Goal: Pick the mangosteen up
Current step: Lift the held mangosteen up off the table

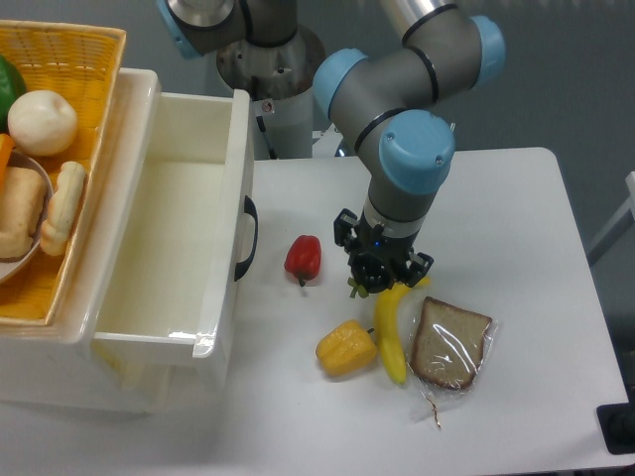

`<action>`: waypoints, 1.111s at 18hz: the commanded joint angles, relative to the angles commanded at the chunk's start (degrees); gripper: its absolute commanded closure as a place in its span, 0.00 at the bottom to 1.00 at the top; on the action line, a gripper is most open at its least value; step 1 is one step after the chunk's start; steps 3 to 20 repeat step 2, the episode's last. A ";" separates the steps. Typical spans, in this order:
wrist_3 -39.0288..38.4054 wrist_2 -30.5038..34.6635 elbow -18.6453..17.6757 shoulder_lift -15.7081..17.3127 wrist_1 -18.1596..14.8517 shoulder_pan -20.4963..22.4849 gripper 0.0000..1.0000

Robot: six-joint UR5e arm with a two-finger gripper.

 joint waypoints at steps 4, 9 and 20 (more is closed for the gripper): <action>0.36 -0.09 0.09 0.44 -0.88 0.88 0.82; 0.36 -0.09 0.09 0.44 -0.88 0.88 0.82; 0.36 -0.09 0.09 0.44 -0.88 0.88 0.82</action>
